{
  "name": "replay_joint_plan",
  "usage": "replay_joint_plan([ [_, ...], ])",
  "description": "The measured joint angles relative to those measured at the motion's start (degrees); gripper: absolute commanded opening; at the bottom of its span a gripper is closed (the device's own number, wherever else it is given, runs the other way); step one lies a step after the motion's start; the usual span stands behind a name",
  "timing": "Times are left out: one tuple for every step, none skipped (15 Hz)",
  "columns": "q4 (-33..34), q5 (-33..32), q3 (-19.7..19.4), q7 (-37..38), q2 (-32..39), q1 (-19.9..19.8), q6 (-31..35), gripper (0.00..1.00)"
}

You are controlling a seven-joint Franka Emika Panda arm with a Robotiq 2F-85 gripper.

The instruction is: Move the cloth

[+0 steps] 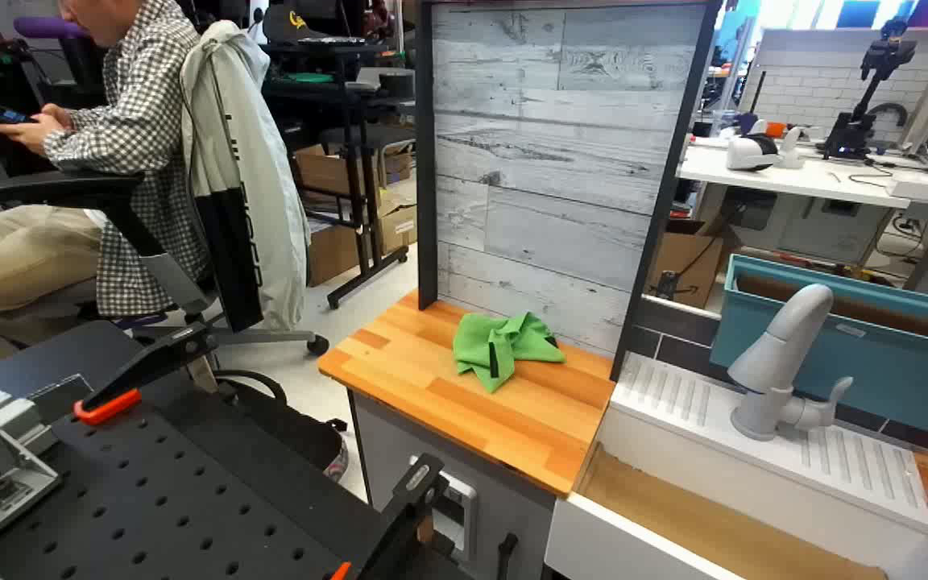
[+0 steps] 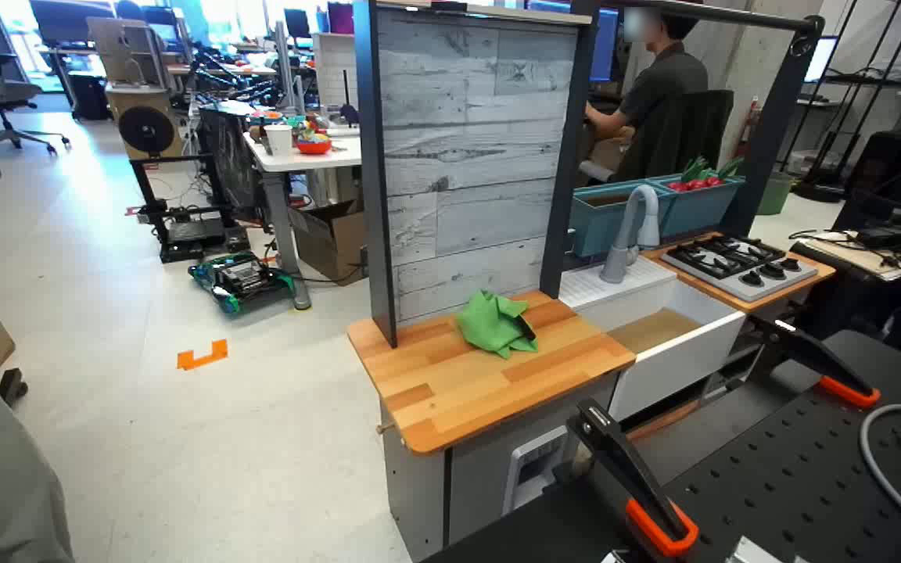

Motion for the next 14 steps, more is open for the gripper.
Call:
replay_joint_plan([
  [0.00, 0.00, 0.00, 0.00, 0.00, 0.00, 0.02, 1.00],
  [0.00, 0.00, 0.00, 0.00, 0.00, 0.00, 0.02, 1.00],
  [0.00, 0.00, 0.00, 0.00, 0.00, 0.00, 0.02, 1.00],
  [0.00, 0.00, 0.00, 0.00, 0.00, 0.00, 0.02, 1.00],
  [0.00, 0.00, 0.00, 0.00, 0.00, 0.00, 0.02, 1.00],
  [0.00, 0.00, 0.00, 0.00, 0.00, 0.00, 0.02, 1.00],
  [0.00, 0.00, 0.00, 0.00, 0.00, 0.00, 0.02, 1.00],
  [0.00, 0.00, 0.00, 0.00, 0.00, 0.00, 0.02, 1.00],
  [0.00, 0.00, 0.00, 0.00, 0.00, 0.00, 0.02, 1.00],
  [-0.02, 0.00, 0.00, 0.00, 0.00, -0.03, 0.07, 1.00],
  [-0.10, 0.00, 0.00, 0.00, 0.01, -0.09, 0.28, 1.00],
  [-0.32, 0.00, 0.00, 0.00, 0.03, -0.20, 0.90, 1.00],
  [-0.82, 0.00, 0.00, 0.00, 0.07, -0.35, 2.67, 1.00],
  [-1.56, -0.04, -0.01, 0.00, 0.24, -0.50, 4.99, 1.00],
])
